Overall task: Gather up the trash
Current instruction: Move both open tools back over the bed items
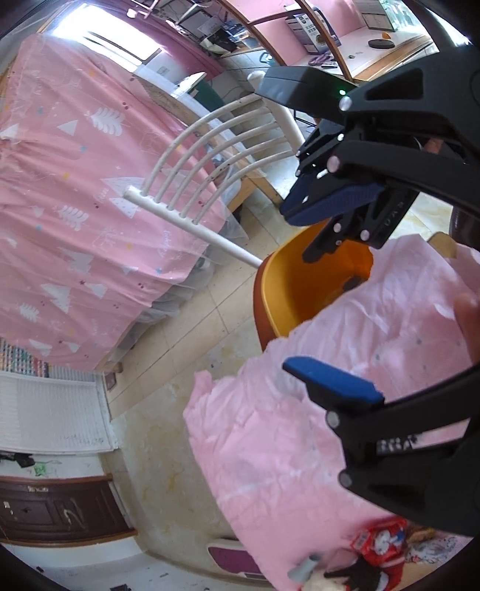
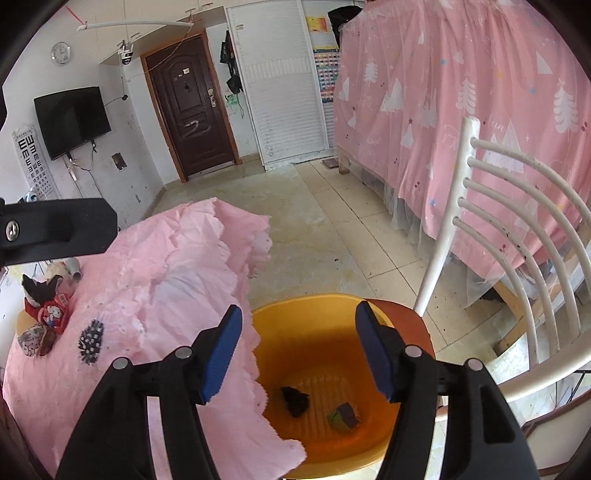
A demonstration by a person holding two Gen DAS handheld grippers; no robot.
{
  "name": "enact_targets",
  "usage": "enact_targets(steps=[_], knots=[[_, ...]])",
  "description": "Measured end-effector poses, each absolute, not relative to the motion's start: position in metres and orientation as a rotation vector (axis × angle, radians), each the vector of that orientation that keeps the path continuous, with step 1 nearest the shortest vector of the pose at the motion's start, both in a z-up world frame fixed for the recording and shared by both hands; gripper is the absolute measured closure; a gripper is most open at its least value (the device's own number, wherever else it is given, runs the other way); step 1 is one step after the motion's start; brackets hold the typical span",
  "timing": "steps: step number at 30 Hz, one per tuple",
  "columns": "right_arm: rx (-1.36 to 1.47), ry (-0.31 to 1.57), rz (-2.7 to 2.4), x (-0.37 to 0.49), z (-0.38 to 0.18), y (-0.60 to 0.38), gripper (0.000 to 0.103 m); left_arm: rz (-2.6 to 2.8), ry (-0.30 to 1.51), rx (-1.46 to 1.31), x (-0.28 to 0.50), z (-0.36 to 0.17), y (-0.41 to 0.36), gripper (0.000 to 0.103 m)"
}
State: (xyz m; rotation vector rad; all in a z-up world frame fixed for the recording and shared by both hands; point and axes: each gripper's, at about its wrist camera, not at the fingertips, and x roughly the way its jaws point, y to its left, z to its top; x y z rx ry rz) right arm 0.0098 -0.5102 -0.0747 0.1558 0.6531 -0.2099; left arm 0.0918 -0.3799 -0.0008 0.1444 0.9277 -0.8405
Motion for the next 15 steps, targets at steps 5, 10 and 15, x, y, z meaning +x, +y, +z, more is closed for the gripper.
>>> enact_targets(steps=[5, 10, 15], knots=[[0.106, 0.639, -0.178, 0.018, -0.060, -0.480, 0.046, -0.795, 0.893, 0.112, 0.096, 0.015, -0.349, 0.033], [0.053, 0.633, -0.137, 0.028, -0.047, -0.443, 0.045, -0.733, 0.860, 0.082, 0.105, 0.025, -0.311, 0.033], [0.010, 0.632, -0.094, 0.042, -0.039, -0.404, 0.045, -0.646, 0.824, 0.065, 0.112, 0.032, -0.271, 0.033]])
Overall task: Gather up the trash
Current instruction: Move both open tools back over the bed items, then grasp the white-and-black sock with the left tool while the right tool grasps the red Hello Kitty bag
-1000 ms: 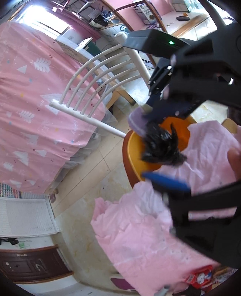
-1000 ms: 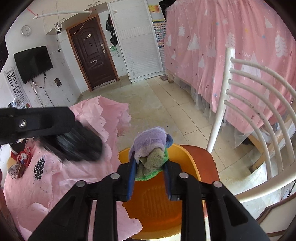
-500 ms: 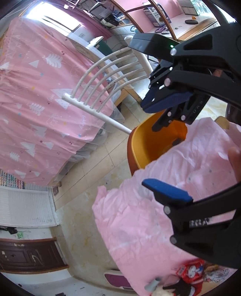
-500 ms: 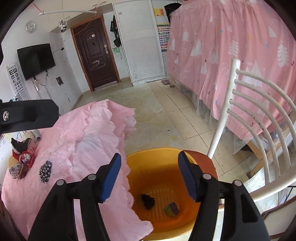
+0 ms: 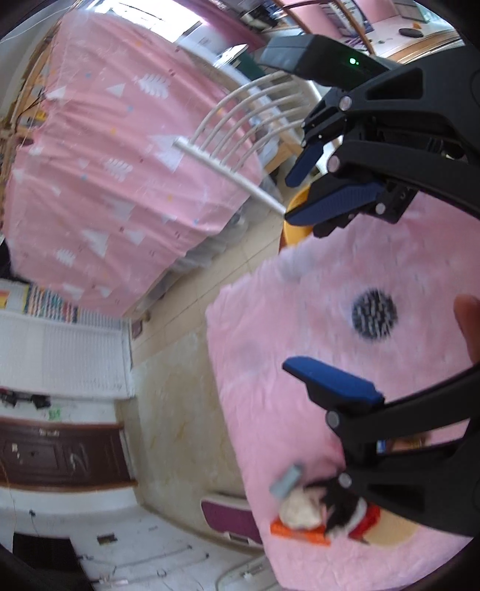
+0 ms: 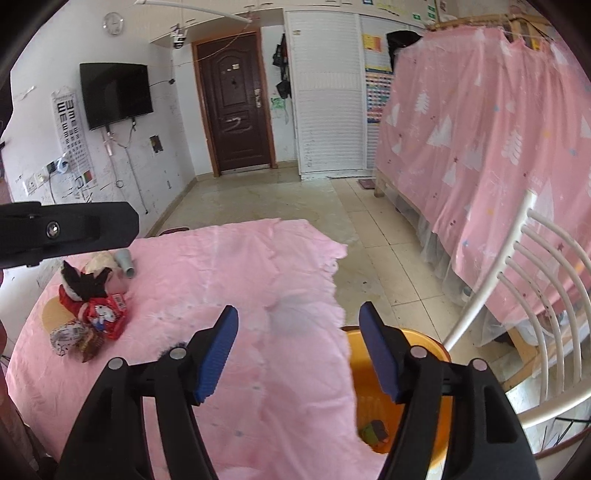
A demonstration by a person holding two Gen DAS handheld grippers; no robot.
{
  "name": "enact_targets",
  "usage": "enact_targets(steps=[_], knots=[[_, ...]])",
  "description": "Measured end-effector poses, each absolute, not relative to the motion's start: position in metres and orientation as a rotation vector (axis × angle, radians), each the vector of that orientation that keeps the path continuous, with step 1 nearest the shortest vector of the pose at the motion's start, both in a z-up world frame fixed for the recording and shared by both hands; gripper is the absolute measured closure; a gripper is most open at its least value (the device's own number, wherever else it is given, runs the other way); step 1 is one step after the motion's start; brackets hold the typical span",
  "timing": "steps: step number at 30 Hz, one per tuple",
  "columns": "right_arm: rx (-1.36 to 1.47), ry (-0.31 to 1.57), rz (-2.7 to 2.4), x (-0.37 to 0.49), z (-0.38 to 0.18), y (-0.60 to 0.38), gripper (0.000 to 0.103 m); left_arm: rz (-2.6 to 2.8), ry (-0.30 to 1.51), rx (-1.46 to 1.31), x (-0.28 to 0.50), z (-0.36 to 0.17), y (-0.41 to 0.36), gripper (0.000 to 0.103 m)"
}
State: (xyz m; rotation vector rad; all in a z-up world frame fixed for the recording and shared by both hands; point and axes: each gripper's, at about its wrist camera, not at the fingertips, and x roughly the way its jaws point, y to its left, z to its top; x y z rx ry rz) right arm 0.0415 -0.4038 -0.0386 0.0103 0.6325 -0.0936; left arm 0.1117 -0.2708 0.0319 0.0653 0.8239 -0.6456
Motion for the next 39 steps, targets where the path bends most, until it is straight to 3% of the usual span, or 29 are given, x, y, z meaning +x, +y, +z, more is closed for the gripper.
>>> enact_targets(steps=[13, 26, 32, 35, 39], knots=[[-0.075, 0.673, 0.050, 0.075, -0.044, -0.309, 0.045, -0.407, 0.804, 0.027, 0.138, 0.025, -0.169, 0.033], [-0.136, 0.735, 0.142, 0.096, -0.060, -0.250, 0.045, -0.284, 0.927, 0.016, 0.165, -0.002, -0.122, 0.034], [-0.154, 0.768, 0.190, 0.099, -0.072, -0.234, 0.044, -0.304, 1.021, -0.002, 0.184, -0.025, -0.115, 0.051], [-0.157, 0.792, 0.212, 0.105, -0.078, -0.228, 0.044, -0.323, 1.055, -0.013, 0.191, -0.035, -0.113, 0.073], [-0.160, 0.819, 0.236, 0.113, -0.086, -0.220, 0.044, -0.332, 1.041, -0.011, 0.190, -0.036, -0.113, 0.081]])
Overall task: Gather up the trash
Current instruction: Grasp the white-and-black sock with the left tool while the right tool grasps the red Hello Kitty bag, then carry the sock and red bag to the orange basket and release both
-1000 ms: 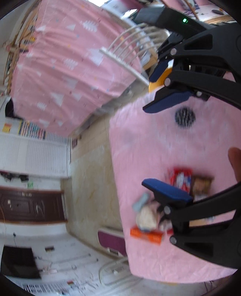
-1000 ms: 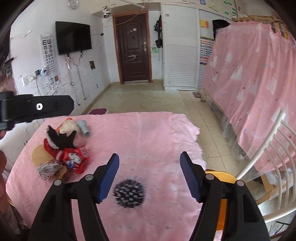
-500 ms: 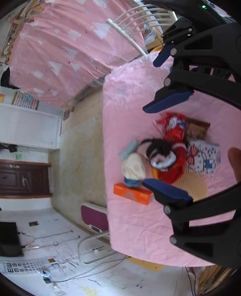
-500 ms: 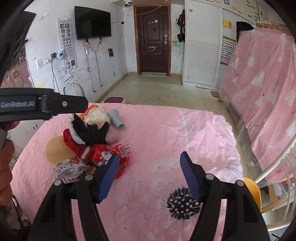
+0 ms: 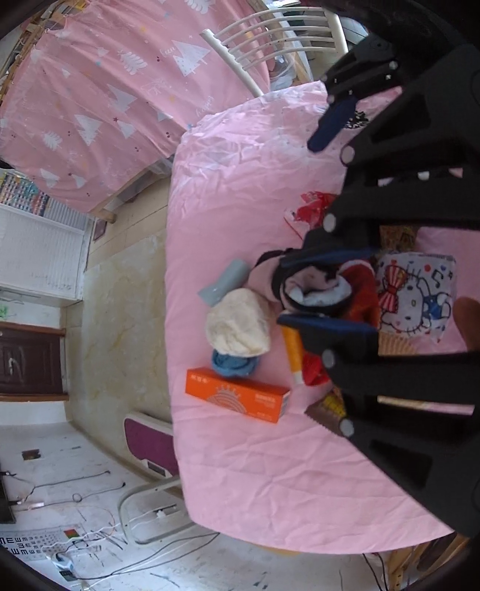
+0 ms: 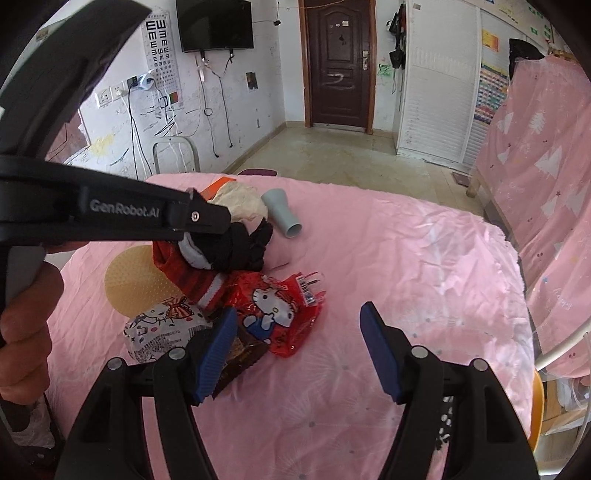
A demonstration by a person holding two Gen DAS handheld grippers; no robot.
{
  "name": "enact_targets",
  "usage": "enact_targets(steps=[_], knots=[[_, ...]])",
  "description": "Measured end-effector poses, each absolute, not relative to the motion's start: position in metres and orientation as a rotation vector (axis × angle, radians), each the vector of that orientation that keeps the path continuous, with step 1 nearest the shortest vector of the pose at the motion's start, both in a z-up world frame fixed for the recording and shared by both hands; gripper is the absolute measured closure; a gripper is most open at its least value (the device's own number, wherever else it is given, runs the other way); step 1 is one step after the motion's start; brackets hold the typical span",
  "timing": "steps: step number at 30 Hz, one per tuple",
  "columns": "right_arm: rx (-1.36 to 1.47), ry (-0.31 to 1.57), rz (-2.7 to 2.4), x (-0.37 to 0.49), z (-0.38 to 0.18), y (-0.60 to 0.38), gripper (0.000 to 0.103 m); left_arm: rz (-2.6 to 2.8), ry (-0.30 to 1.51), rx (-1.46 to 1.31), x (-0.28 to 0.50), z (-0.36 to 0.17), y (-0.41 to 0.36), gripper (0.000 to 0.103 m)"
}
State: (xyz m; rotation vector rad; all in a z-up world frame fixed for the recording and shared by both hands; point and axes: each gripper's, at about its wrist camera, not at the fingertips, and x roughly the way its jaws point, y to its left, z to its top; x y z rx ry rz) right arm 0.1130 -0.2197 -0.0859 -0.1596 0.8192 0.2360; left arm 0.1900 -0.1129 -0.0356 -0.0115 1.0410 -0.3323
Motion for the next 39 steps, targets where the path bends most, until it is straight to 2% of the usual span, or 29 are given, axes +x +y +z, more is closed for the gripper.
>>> enact_targets(steps=[15, 16, 20, 23, 39], knots=[[-0.080, 0.908, 0.298, 0.146, -0.103, -0.219, 0.044, -0.351, 0.911, -0.063, 0.172, 0.013, -0.093, 0.083], [-0.077, 0.908, 0.301, 0.146, -0.103, -0.219, 0.045, -0.351, 0.908, -0.063, 0.171, 0.014, -0.093, 0.083], [-0.092, 0.892, 0.323, 0.144, -0.103, -0.215, 0.073, -0.349, 0.901, -0.057, 0.170, 0.016, -0.096, 0.083], [-0.111, 0.874, 0.323, 0.141, -0.101, -0.212, 0.080, -0.349, 0.902, -0.052, 0.168, 0.016, -0.098, 0.083], [-0.048, 0.744, 0.249, 0.113, -0.052, -0.266, 0.081, -0.361, 0.865, 0.017, 0.153, 0.031, -0.137, 0.083]])
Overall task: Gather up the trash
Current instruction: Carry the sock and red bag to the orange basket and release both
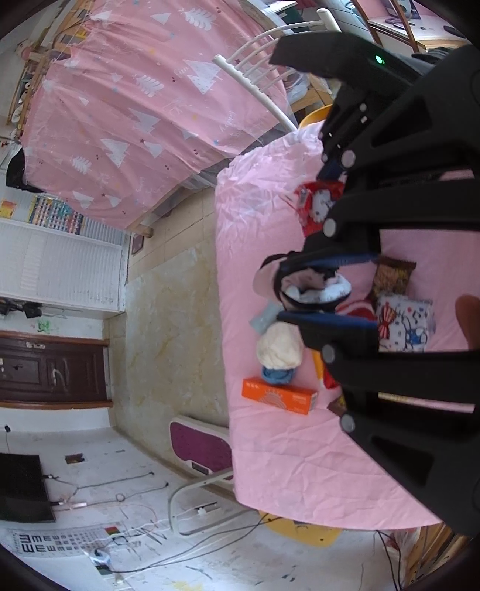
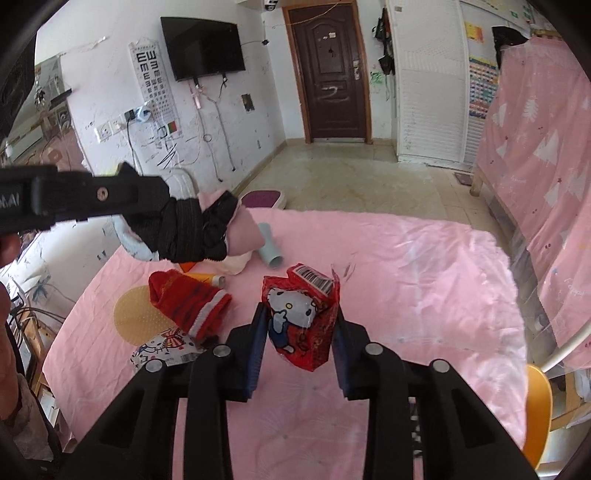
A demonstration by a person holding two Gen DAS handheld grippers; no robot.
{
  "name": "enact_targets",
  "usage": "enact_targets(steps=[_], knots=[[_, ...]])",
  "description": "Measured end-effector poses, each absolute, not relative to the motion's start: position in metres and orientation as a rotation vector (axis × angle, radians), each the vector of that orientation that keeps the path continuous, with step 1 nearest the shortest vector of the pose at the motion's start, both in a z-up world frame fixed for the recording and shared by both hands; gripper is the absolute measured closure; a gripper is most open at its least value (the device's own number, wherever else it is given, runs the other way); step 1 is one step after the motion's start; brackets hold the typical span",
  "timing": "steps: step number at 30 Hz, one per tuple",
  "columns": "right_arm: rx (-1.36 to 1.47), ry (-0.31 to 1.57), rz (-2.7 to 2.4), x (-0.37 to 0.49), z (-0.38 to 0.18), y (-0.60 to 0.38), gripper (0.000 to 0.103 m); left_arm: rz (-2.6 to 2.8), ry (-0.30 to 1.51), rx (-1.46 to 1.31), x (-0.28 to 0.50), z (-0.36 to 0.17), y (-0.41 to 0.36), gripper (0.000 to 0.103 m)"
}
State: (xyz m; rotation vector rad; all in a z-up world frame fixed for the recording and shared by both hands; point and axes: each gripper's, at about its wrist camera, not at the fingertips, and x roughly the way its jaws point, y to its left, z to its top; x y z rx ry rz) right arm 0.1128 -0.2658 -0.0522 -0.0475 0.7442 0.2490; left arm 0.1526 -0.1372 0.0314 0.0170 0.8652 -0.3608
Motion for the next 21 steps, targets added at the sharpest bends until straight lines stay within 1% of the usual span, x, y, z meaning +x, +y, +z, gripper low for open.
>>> enact_targets(steps=[10, 21], knots=[[0.033, 0.662, 0.137, 0.081, -0.030, -0.349, 0.081, -0.412, 0.855, 0.102, 0.137, 0.036, -0.196, 0.083], [0.130, 0.594, -0.021, 0.043, -0.021, -0.454, 0.081, -0.514, 0.861, 0.223, 0.115, 0.035, -0.288, 0.083]])
